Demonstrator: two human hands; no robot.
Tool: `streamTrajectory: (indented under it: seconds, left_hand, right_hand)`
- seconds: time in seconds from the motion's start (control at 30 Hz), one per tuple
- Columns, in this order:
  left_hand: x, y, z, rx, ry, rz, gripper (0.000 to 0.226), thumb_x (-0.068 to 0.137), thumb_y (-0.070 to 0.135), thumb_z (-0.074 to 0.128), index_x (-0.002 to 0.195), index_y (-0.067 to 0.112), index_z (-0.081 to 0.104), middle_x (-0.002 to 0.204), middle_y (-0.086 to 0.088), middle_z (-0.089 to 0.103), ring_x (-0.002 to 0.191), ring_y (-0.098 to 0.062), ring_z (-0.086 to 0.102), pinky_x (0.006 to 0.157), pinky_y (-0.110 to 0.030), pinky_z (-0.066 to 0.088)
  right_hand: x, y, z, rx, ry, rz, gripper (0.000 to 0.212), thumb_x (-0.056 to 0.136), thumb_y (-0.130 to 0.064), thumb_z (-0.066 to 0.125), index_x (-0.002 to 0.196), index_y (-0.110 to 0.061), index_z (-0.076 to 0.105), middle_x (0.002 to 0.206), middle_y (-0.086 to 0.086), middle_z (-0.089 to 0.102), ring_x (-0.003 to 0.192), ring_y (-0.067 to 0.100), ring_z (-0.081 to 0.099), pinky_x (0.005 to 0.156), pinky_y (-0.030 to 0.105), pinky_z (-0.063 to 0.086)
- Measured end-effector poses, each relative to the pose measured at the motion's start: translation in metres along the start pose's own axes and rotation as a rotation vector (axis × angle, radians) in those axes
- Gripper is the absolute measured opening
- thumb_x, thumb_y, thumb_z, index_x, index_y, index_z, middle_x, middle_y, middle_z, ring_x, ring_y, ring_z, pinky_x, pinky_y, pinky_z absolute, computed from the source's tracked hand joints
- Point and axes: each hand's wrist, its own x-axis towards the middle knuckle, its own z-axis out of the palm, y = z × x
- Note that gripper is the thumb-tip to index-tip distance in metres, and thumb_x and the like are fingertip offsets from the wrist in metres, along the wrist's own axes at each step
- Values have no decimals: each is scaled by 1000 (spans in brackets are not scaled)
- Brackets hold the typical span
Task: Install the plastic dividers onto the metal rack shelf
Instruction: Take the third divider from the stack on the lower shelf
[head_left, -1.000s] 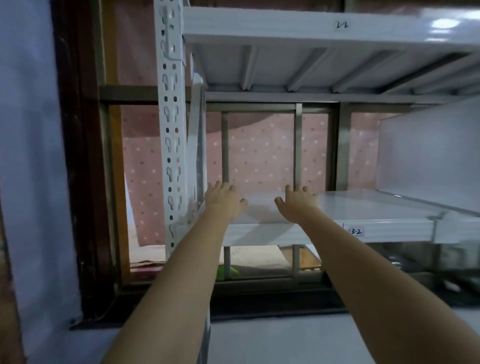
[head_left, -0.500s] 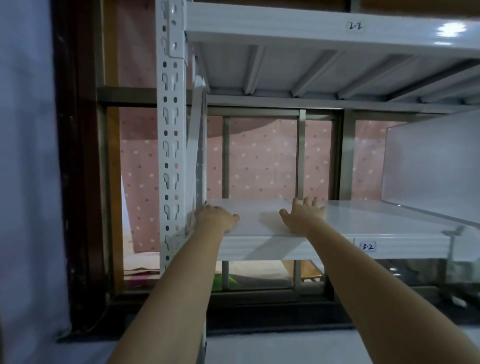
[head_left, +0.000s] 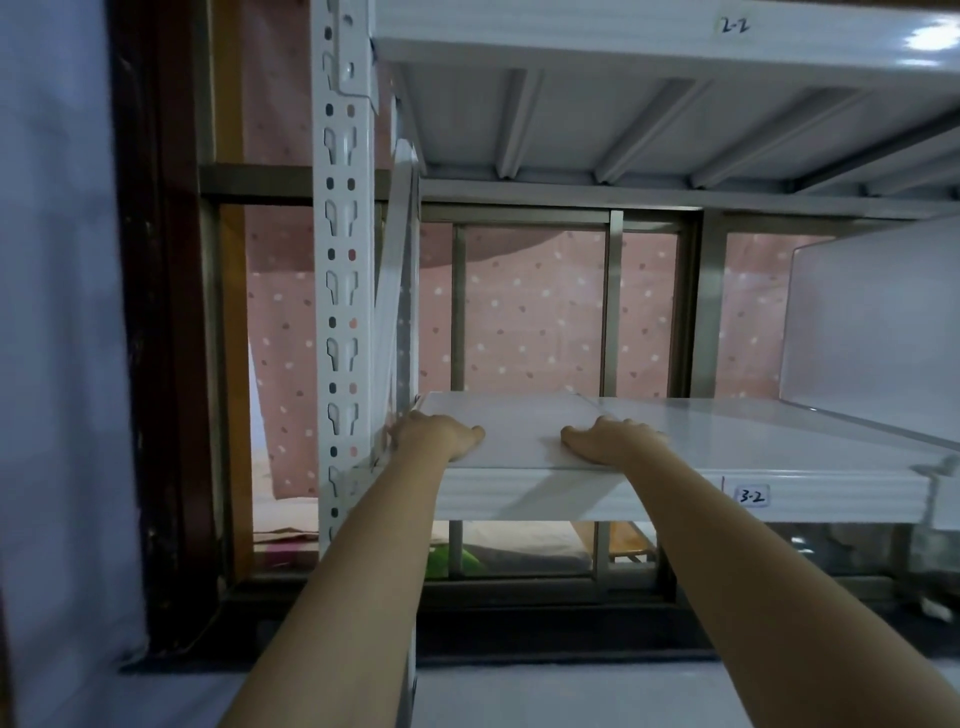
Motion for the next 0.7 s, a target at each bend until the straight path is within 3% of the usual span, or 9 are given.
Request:
streamTrajectory:
  seconds: [0.17, 0.3, 0.4, 0.47, 0.7]
  left_hand:
    - [-1, 4, -5, -174, 14, 12, 87, 80, 72, 43, 145, 15, 34, 156, -15, 14, 140, -36, 21, 114, -47, 24]
    - [-4, 11, -5, -230, 34, -9, 96, 66, 76, 56, 140, 16, 40, 149, -16, 28, 132, -35, 34, 108, -44, 35]
    - [-2, 12, -4, -267, 69, -5, 98, 54, 79, 58, 131, 18, 50, 131, -11, 52, 117, -31, 50, 97, -39, 45]
    - [-4, 10, -7, -305, 101, -7, 95, 54, 79, 59, 127, 18, 52, 124, -8, 58, 111, -30, 54, 93, -37, 47]
    - [-23, 9, -18, -372, 200, -87, 105, 57, 73, 66, 139, 13, 38, 138, -15, 44, 125, -34, 40, 95, -37, 40]
  right_hand:
    - [-7, -2, -6, -50, 40, 18, 82, 90, -71, 29, 147, -13, 37, 152, 17, 34, 138, 35, 31, 112, 44, 26]
    - [-10, -6, -10, -67, 63, 69, 86, 82, -80, 36, 137, -16, 50, 140, 14, 48, 129, 33, 39, 101, 37, 34]
    - [-9, -6, -15, -7, 54, 83, 87, 75, -84, 44, 135, -20, 49, 138, 10, 50, 131, 32, 37, 98, 35, 34]
    - [-13, -6, -20, 24, 42, 101, 89, 72, -84, 49, 136, -21, 46, 138, 10, 49, 131, 33, 36, 98, 37, 35]
    - [-29, 2, -24, 145, 47, 129, 94, 71, -82, 55, 140, -19, 42, 140, 15, 44, 129, 34, 38, 102, 39, 35]
